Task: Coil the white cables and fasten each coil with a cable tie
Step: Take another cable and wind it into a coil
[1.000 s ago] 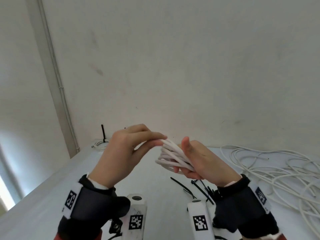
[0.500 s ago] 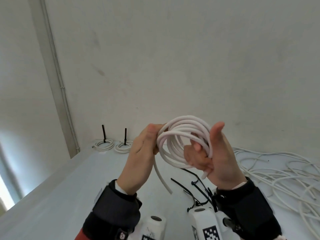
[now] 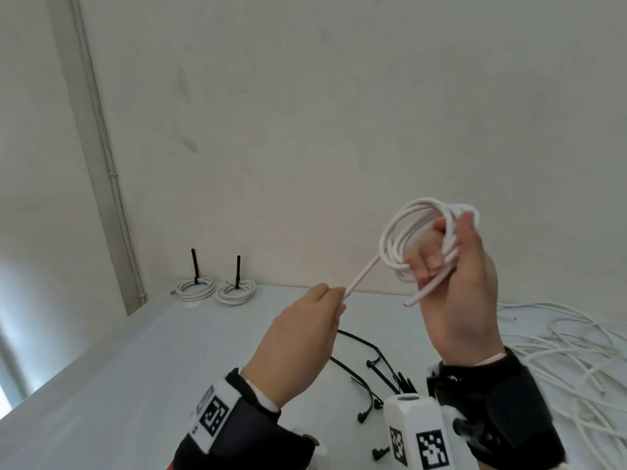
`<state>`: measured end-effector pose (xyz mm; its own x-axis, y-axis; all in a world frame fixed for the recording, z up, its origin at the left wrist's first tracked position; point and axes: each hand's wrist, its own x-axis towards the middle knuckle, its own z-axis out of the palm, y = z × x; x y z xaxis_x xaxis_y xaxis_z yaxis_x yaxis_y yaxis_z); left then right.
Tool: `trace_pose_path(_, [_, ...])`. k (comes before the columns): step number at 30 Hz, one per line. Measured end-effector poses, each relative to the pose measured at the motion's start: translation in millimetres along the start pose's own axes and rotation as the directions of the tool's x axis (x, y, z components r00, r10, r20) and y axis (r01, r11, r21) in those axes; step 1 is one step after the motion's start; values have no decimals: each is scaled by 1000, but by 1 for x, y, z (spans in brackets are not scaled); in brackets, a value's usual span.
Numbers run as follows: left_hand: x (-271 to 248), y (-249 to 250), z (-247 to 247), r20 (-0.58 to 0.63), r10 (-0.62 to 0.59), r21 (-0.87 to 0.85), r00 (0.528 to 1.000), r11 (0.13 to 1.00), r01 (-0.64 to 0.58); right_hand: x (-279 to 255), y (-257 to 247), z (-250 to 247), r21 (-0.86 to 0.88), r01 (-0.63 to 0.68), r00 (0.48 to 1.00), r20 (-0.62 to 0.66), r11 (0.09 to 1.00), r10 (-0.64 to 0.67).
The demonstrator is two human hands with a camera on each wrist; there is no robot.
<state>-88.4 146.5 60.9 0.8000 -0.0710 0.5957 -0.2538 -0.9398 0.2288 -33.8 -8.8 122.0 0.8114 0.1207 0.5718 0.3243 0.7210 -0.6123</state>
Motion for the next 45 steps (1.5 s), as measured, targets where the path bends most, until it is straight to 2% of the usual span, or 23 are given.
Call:
trace_pose_path(2, [-2,7,-5,15,20,60,1000,998,-21,2,6,-3,-75,-23,997,78,997,29])
trace_pose_path(4, [-4,11,-9,18,45,114,999,992,-47,1,14,-4,-241,-22,988,141,970,57])
trace_pose_path(6, [-5,13,-15,-21,98,180,995,979,-92,-1,23,-4,-415,17,981,182,910,65])
trace_pose_path(9, [-5,15,-26,-113,159,259,981,958,-126,-3,31,-5,-553,59,967,237,831,90])
trace_pose_path(13, [-5,15,-37,-219,247,239,944,951,-194,-5,33,-6,-722,107,950,278,684,145])
trace_pose_path(16, [-4,12,-42,-334,336,203,881,938,-281,-9,36,-4,-752,84,925,303,654,229])
trace_pose_path(19, [-4,10,-46,-420,367,133,830,930,-344,-13,32,4,-680,-51,884,310,731,350])
trace_pose_path(23, [-4,14,-47,-478,281,-13,832,945,-326,-23,20,19,-629,-93,825,385,772,413])
trace_pose_path(26, [-5,15,-48,-493,193,-120,848,951,-286,-24,16,23,-709,-87,791,378,700,481])
trace_pose_path(29, [-4,11,-48,-452,138,-228,881,937,-264,-26,14,24,-735,-85,795,357,673,490])
trace_pose_path(32, [-3,13,-44,-356,97,-424,929,870,-253,-27,13,25,-717,-148,793,326,681,515])
trace_pose_path(35, [-4,12,-40,-253,-9,-574,967,806,-143,-25,13,23,-746,-161,791,294,646,537])
trace_pose_path(37, [-4,6,-39,-154,-40,-616,987,785,-64,-25,13,23,-763,-153,800,278,628,532])
trace_pose_path(39, [-2,2,-35,-140,-34,-547,990,835,-49,-26,14,26,-780,-149,843,221,608,490])
trace_pose_path(41, [0,1,-27,-206,-48,-490,977,870,-61,-28,19,27,-789,-134,908,144,600,392])
trace_pose_path(43, [1,4,-20,-265,-98,-526,959,849,-59,-28,25,24,-809,-76,960,99,583,262])
trace_pose_path(45, [0,6,-14,-291,-155,-568,944,822,-40,-27,29,22,-824,-13,987,79,567,137])
